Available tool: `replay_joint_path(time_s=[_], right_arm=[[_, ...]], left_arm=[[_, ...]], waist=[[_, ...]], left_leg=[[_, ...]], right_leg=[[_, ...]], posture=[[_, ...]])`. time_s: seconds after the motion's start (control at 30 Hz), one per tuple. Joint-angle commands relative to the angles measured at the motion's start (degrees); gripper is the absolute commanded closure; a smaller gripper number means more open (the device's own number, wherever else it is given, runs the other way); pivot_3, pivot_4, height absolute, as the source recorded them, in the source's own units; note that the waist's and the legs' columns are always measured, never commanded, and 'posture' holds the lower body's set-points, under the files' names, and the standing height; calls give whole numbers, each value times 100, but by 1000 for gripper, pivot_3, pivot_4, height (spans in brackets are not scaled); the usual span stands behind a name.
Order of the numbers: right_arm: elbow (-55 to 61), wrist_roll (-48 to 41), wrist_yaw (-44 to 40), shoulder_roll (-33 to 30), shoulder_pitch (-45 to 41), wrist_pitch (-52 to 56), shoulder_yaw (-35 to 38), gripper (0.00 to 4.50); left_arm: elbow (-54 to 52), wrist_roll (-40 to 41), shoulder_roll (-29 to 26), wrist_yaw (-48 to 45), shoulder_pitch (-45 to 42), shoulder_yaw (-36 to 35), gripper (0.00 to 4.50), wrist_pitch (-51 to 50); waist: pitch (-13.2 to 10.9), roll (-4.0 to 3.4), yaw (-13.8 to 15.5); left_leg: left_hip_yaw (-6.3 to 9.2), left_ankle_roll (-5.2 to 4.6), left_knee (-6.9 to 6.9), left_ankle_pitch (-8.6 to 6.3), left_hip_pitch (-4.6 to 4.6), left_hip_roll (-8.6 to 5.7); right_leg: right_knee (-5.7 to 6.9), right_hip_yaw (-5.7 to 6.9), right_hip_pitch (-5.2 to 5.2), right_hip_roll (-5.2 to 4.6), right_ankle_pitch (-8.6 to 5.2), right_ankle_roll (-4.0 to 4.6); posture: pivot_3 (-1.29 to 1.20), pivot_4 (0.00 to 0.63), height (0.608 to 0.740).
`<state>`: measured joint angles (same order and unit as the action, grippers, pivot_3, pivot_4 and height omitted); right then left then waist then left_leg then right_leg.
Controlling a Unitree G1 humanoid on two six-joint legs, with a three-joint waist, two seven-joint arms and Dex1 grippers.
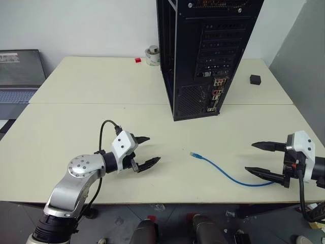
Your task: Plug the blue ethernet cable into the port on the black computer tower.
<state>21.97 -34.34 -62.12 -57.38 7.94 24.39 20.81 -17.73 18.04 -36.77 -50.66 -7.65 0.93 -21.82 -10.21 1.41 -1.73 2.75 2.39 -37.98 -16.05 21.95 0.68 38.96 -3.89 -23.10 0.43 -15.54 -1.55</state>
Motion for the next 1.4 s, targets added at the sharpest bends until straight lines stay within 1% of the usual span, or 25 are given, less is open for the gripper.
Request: replay_joint_path(time_s=[0.03,0.57,0.73,0.87,1.0,1.13,1.23,1.4], right_arm=[[36,46,-36,30,15,-72,142,54],[163,-25,28,56,-23,151,147,54],[445,-143,307,271,-127,343,-28,54],[775,-37,755,531,-286,585,-521,54],[910,242,1200,875,-539,694,-1188,54],[537,752,1667,1376,-942,536,-1771,54],[23,1268,1747,1657,-1194,190,-2265,54],[-596,1664,1681,1962,-1473,-182,-2644,54]], left_arm=[[-165,61,-49,-60,-41,-4,0,124],[-305,-64,-138,-157,28,162,0,214],[-327,-141,-174,-199,9,272,0,273],[-347,-320,-213,-212,17,477,0,417],[-297,-449,-251,-299,-67,693,0,470],[-247,-396,-261,-457,-177,773,0,481],[-203,-413,-233,-504,-305,811,0,502],[-194,-435,-184,-506,-374,840,0,472]], waist=[[0,0,0],[0,0,1],[0,0,0],[0,0,-5],[0,0,0],[1,1,-7],[1,2,-5],[1,1,-5]], left_leg=[[0,0,0,0,0,0],[2,0,0,0,0,0],[3,0,0,0,0,1],[5,0,0,0,-1,1],[8,0,-1,0,1,1],[7,0,0,0,0,1],[6,0,-2,0,1,0],[6,0,-1,0,2,1]], right_leg=[[0,0,0,0,0,0],[1,-1,0,0,0,0],[1,0,0,0,0,1],[1,-2,0,1,0,0],[1,-1,-1,0,0,0],[2,-2,-3,2,0,0],[2,-1,-4,2,0,1],[2,-2,-5,2,1,2]], posture=[[0,150,740],[0,150,740],[0,150,740],[0,150,740],[0,150,740],[0,150,740],[0,150,740],[0,150,740]])
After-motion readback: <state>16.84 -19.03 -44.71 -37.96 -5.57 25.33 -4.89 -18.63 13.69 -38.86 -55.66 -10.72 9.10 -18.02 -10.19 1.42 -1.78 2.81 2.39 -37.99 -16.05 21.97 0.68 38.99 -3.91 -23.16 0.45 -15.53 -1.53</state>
